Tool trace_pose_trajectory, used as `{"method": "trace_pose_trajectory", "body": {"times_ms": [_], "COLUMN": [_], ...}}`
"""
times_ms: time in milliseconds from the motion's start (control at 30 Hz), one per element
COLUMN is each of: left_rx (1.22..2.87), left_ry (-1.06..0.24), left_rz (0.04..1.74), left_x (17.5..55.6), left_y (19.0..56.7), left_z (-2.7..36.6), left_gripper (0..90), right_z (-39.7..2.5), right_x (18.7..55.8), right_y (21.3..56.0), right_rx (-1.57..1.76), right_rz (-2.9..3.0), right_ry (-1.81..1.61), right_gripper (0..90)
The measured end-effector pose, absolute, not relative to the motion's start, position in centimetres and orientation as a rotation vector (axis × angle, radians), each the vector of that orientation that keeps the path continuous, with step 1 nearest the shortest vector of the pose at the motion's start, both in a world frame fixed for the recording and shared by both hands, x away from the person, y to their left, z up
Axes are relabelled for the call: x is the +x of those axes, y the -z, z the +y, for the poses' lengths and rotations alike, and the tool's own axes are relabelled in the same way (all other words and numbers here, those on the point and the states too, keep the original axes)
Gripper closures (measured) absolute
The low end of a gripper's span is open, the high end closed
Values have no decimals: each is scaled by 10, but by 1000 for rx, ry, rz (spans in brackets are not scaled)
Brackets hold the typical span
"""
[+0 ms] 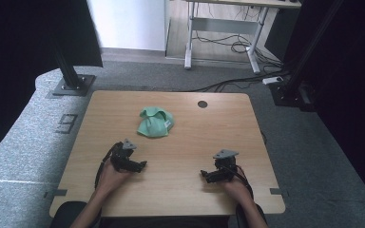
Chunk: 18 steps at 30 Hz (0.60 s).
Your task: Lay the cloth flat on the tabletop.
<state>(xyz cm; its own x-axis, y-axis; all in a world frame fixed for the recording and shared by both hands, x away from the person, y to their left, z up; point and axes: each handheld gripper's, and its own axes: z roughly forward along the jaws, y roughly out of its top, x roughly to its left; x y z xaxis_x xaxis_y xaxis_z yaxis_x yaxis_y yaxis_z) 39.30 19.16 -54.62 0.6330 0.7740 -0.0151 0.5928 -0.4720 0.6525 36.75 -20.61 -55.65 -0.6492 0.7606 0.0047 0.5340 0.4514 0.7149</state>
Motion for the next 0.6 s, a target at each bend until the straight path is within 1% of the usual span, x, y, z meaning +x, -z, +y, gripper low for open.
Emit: {"method": "trace_pose_trajectory", "body": {"times_ms": [333, 467, 533, 567, 600], "left_rx": [2200, 2198, 2197, 2194, 2191], "left_ry": [-346, -349, -356, -359, -361], "left_rz": [1043, 1031, 1025, 1022, 1016], "left_x": [397, 399, 402, 403, 404], "left_y": [537, 534, 531, 529, 527], "left_z": [190, 188, 187, 187, 187], "left_gripper": [58, 100, 102, 135, 135], "right_z": [-206, -206, -206, -206, -206], "right_x": [367, 367, 367, 367, 367], "right_y": [557, 557, 557, 557, 557], "right_rx": [1107, 1107, 1107, 1107, 1107], "right_rz": [2387, 2387, 2387, 2388, 2388], "right_ry": [-1009, -1009, -1009, -1009, -1009], "right_gripper": [0, 0, 0, 0, 0]}}
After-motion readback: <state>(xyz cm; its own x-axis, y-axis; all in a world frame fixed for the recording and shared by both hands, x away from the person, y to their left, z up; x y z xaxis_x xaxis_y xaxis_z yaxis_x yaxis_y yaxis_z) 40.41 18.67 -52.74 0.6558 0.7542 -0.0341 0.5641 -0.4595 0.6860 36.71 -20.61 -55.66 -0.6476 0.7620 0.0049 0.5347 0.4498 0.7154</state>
